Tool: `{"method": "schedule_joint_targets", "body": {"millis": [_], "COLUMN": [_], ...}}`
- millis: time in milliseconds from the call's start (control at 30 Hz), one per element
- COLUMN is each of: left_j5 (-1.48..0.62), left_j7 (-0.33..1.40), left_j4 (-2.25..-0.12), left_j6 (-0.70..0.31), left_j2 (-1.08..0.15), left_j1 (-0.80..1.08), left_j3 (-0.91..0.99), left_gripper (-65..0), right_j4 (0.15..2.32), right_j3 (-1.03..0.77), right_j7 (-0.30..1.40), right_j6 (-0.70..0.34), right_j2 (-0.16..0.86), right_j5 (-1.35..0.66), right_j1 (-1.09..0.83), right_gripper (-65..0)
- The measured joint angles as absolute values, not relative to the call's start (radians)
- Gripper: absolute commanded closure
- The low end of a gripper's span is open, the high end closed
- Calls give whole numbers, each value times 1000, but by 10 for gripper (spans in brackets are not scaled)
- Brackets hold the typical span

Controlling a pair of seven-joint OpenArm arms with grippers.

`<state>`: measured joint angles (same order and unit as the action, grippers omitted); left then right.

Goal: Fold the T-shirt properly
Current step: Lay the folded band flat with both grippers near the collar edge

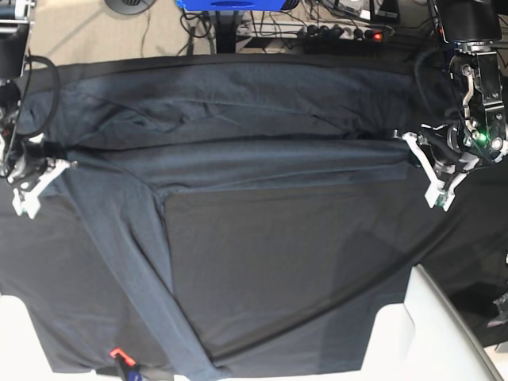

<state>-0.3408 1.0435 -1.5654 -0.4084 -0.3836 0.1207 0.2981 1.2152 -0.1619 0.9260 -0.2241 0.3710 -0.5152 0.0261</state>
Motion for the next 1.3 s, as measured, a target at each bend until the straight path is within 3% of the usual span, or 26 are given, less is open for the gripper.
{"method": "schedule_joint_targets", "body": {"millis": [1300], "left_j5": [-343], "left_j7": [1014], "left_j4": [-1613], "left_j6": [-409], "left_j2": [-393], "left_j1": [235], "left_j3": [298], "left_gripper": [0], "right_j4": [1261], "right_j3": [-192], "right_j7": [962], "right_j6": [-218], "right_j2": [379], "right_j5": [-516], "right_j1": [-17], "right_gripper": [-6]}}
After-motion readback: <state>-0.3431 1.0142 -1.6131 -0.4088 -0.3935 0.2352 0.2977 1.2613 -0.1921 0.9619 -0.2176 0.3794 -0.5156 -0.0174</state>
